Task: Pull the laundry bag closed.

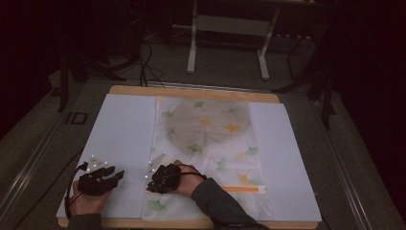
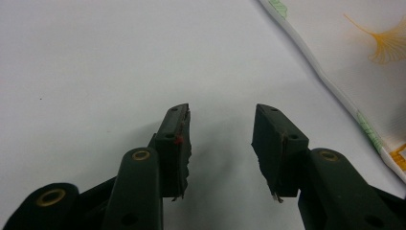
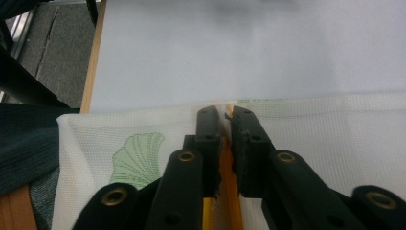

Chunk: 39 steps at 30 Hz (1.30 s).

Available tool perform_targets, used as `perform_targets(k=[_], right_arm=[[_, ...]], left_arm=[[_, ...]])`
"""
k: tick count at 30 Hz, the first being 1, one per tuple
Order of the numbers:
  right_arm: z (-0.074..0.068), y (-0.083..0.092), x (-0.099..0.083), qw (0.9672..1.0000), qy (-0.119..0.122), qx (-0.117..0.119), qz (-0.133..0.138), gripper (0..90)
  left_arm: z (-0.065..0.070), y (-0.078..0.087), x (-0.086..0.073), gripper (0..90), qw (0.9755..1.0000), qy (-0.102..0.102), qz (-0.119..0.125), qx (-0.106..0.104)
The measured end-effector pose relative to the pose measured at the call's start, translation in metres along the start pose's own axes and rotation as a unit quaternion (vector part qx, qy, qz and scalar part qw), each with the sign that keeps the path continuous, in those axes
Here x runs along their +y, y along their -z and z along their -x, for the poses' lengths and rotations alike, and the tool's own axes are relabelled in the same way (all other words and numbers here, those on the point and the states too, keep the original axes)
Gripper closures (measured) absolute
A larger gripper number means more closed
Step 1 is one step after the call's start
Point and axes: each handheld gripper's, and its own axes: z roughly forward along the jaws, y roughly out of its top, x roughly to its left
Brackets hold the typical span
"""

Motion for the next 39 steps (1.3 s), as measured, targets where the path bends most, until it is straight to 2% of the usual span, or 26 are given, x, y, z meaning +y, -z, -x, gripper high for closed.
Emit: perform_targets(k=[8,14,22,26,39], right_arm=[[0.0,-0.007,0.003,0.9999,-0.005,-0.004,-0.011,79.8],[0.001,-0.008,0.005,0.9998,-0.012,0.0,-0.015,82.9],[0.0,-0.004,0.002,0.9998,-0.007,-0.005,-0.018,84.1],[-0.001,-0.002,0.002,0.9998,-0.005,-0.007,-0.02,84.3],[0.002,-0.003,0.002,0.9994,-0.005,-0.01,-0.033,84.0]], left_arm=[[0.001,0.0,0.0,57.2,1.0,-0.002,-0.002,-0.001],[0.001,0.0,0.0,57.2,1.0,-0.004,-0.004,-0.003],[0.006,0.002,0.0,57.2,0.9997,-0.014,-0.01,-0.015],[0.01,0.004,0.0,57.1,0.9994,-0.014,-0.01,-0.029],[0.022,0.006,-0.004,56.2,0.9979,-0.027,-0.024,-0.054]])
